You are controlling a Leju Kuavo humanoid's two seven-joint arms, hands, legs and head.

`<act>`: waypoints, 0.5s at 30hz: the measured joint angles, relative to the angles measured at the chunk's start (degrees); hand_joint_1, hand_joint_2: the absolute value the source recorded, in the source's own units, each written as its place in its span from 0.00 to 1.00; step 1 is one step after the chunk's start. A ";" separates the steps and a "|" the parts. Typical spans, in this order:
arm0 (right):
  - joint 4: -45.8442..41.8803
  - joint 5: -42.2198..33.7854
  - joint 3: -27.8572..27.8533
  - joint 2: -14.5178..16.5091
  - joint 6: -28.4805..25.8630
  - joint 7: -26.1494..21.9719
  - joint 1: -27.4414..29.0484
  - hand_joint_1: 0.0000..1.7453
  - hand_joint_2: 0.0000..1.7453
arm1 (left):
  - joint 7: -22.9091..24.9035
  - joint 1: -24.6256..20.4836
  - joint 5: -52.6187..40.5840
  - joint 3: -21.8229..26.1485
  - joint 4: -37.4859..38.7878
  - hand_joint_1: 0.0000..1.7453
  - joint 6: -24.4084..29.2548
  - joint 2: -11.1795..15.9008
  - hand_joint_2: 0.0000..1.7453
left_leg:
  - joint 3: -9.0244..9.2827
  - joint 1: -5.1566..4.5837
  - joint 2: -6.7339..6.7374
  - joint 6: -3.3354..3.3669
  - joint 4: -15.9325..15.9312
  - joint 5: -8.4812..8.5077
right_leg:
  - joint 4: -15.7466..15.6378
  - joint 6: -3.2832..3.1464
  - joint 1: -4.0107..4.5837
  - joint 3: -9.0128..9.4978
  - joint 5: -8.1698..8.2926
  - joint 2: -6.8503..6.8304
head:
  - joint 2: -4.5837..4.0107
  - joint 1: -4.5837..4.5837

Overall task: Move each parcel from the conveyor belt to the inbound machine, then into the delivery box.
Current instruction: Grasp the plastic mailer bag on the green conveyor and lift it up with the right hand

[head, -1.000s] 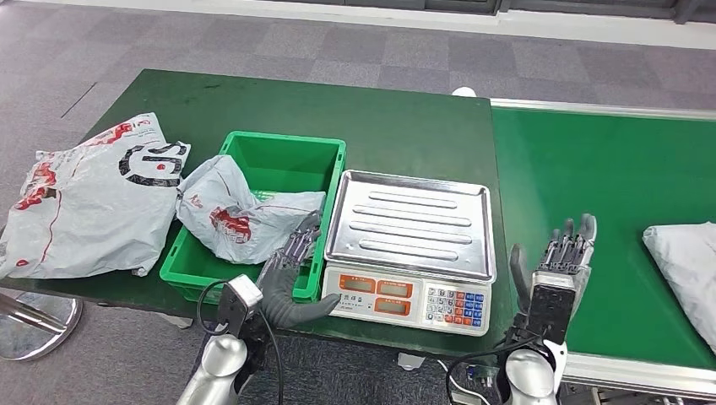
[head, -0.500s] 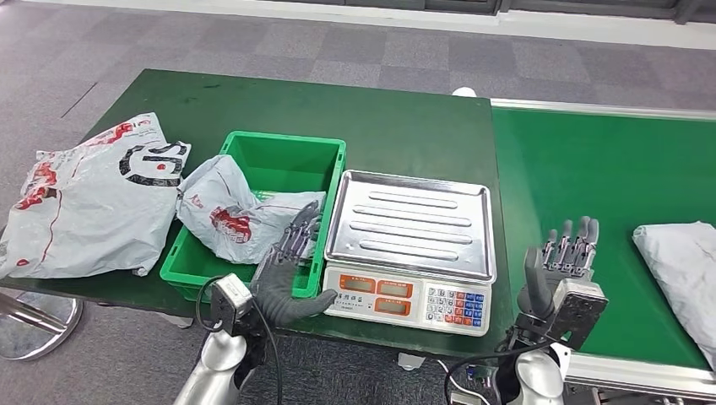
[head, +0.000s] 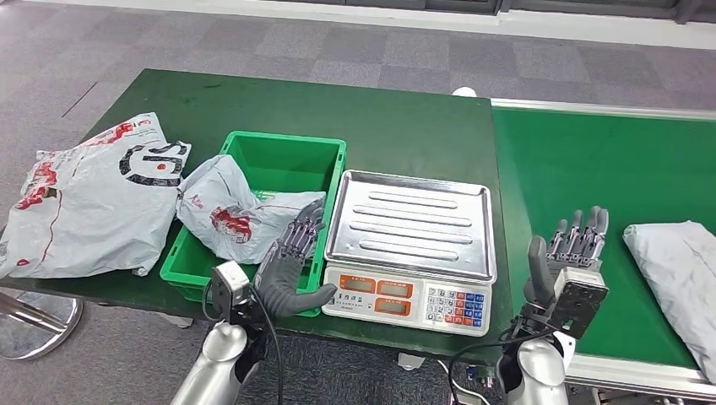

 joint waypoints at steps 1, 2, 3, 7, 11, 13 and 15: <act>0.16 0.17 0.00 -0.01 -0.13 0.02 -0.13 0.00 1.00 | 0.03 -0.14 -0.21 -0.04 0.11 0.00 0.25 -0.09 1.00 | 0.00 0.00 0.00 0.00 0.00 0.00 | 0.00 0.00 0.00 0.00 0.00 0.00 | 0.01 0.00; 0.32 0.32 0.00 -0.02 -0.22 0.02 -0.23 0.00 1.00 | 0.03 -0.23 -0.42 -0.08 0.19 0.00 0.48 -0.18 1.00 | 0.00 0.00 0.00 0.00 0.00 0.00 | 0.00 0.00 0.00 0.00 0.00 0.00 | 0.01 0.00; 0.47 0.44 0.00 -0.02 -0.32 0.02 -0.29 0.00 1.00 | 0.03 -0.29 -0.58 -0.13 0.25 0.00 0.63 -0.23 1.00 | 0.00 0.00 0.00 0.00 0.00 0.00 | 0.00 0.00 0.00 0.00 0.00 0.00 | 0.01 0.00; 1.03 0.57 0.00 -0.05 -0.54 0.04 -0.46 0.00 1.00 | 0.05 -0.42 -0.59 -0.17 0.41 0.00 0.78 -0.33 1.00 | 0.00 0.00 0.00 0.00 0.00 0.00 | 0.00 0.00 0.00 0.00 0.00 0.00 | -0.01 0.00; 1.51 0.78 -0.01 -0.07 -0.68 0.32 -0.64 0.00 1.00 | 0.29 -0.45 0.11 -0.17 0.48 0.00 1.19 -0.68 1.00 | 0.00 0.00 0.00 0.00 0.00 0.00 | 0.00 0.00 0.00 0.00 0.00 0.00 | -0.01 0.00; 1.72 1.09 -0.02 -0.07 -0.60 0.47 -0.84 0.00 1.00 | 0.32 -0.47 -0.44 -0.17 0.46 0.00 2.51 -0.96 1.00 | 0.00 0.00 0.00 0.00 0.00 0.00 | 0.00 0.00 0.00 0.00 0.00 0.00 | 0.00 0.00; 1.79 1.66 -0.02 -0.07 -0.11 0.72 -1.08 0.00 1.00 | 0.11 -0.43 -0.40 -0.17 0.25 0.00 3.07 -1.21 1.00 | 0.00 0.00 0.00 0.00 0.00 0.00 | 0.00 0.00 0.00 0.01 0.00 0.00 | 0.00 0.00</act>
